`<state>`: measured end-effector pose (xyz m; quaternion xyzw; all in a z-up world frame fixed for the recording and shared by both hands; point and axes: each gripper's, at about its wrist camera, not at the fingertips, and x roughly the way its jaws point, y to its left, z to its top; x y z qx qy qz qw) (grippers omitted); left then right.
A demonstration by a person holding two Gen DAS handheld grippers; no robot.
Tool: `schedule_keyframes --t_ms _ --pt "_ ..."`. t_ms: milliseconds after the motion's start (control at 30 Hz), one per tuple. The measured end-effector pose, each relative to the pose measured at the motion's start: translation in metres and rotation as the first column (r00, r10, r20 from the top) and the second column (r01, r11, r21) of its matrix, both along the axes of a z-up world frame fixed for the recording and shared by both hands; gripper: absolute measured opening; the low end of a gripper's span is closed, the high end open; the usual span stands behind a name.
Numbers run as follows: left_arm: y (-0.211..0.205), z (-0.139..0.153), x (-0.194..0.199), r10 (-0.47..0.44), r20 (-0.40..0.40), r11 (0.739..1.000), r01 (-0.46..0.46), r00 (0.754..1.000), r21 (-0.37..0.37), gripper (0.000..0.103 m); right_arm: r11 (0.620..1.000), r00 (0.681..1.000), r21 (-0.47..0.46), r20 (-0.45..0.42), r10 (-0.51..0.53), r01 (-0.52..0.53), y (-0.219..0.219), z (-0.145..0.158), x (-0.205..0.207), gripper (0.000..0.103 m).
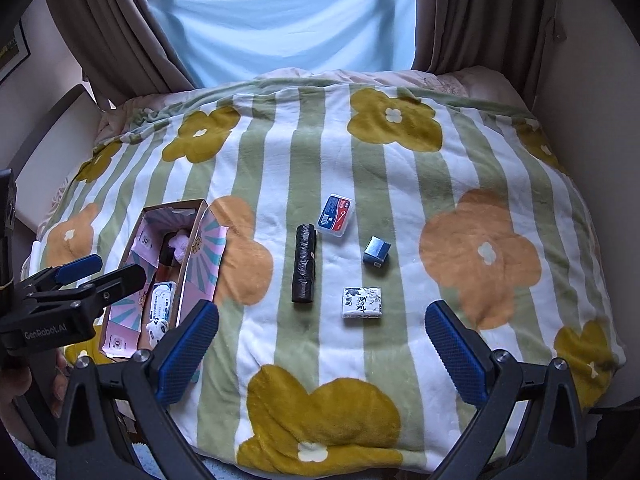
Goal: Organize objects
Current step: 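Lift both open tools out of the box back over the remaining items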
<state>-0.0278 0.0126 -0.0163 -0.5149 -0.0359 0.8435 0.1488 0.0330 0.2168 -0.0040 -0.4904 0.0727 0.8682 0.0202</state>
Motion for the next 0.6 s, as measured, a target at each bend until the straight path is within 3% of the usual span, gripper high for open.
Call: schedule_keyframes --t_ms 267,600 --pt "0.023 -0.006 -0.022 -0.032 0.018 0.999 0.032 0.999 -0.006 0.103 1.000 0.999 0.006 0.022 -0.024 0.024 0.017 -0.019 -0.009 0.103" --pt "0.059 -0.052 -0.066 -0.050 0.082 0.998 0.052 0.995 -0.032 0.103 0.998 0.995 0.007 0.086 -0.060 0.059 0.039 -0.070 -0.033 0.103"
